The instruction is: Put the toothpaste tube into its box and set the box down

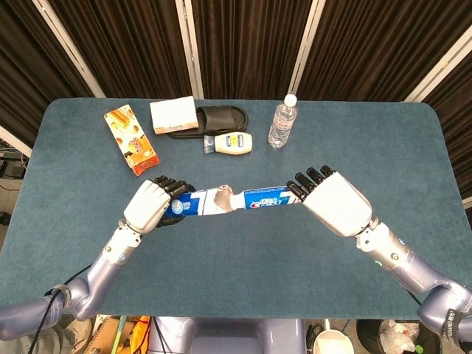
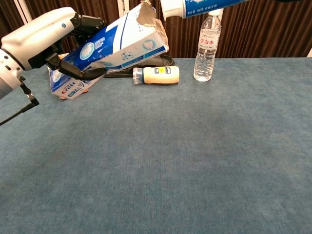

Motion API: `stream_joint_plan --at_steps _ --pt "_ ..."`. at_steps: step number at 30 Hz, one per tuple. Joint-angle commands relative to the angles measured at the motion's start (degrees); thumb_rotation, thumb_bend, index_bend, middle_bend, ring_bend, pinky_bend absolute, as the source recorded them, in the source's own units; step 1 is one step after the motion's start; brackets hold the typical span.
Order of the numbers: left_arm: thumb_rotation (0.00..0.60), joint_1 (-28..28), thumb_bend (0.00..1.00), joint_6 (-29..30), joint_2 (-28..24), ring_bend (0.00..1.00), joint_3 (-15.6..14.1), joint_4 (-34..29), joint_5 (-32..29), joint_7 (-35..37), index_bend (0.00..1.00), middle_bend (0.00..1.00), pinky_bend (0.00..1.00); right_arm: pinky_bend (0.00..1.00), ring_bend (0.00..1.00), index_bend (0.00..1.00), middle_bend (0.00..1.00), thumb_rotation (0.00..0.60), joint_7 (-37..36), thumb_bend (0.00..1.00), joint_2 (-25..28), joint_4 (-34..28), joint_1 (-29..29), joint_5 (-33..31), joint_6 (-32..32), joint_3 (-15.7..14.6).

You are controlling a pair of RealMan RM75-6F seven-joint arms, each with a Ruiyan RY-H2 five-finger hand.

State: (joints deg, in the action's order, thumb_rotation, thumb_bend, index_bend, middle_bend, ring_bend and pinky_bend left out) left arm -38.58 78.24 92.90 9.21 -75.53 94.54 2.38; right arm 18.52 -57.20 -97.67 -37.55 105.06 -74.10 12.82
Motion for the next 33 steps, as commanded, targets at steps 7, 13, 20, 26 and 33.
stream_joint_plan --at_steps 7,13,20,26,33 --pt "0.600 -0.4 0.42 -0.7 1.3 0.54 0.7 -2.1 -1.7 -1.1 0.42 0.56 0.55 0.81 0.68 0.90 0.78 0.600 1.6 0.61 -0.6 0.3 -0.3 0.9 -1.0 0.3" --pt "0.600 -0.7 0.42 -0.8 1.4 0.54 1.1 -3.6 -2.0 -2.0 0.42 0.56 0.55 0.81 0.68 0.90 0.78 0.600 2.0 0.61 -1.3 0.8 -0.4 1.0 -0.9 0.0" --pt "0.600 -1.1 0.42 -1.3 1.4 0.54 1.7 -5.5 -2.8 -3.1 0.42 0.56 0.55 0.81 0.68 0.90 0.78 0.600 2.6 0.61 -2.3 1.9 -0.6 1.7 -0.8 -0.6" --pt "0.600 -1.0 0.42 -3.2 0.3 0.54 2.0 -9.0 -4.9 -5.1 0.42 0.56 0.55 0.81 0.68 0.90 0.78 0.600 3.7 0.61 -3.2 3.2 -0.8 2.5 -1.4 -0.7" --pt "0.600 -0.7 0.42 -5.5 -1.9 0.54 2.4 -14.3 -8.2 -8.8 0.42 0.56 0.55 0.81 0.68 0.90 0.78 0.600 4.7 0.61 -4.3 4.9 -0.9 3.7 -2.5 -0.9"
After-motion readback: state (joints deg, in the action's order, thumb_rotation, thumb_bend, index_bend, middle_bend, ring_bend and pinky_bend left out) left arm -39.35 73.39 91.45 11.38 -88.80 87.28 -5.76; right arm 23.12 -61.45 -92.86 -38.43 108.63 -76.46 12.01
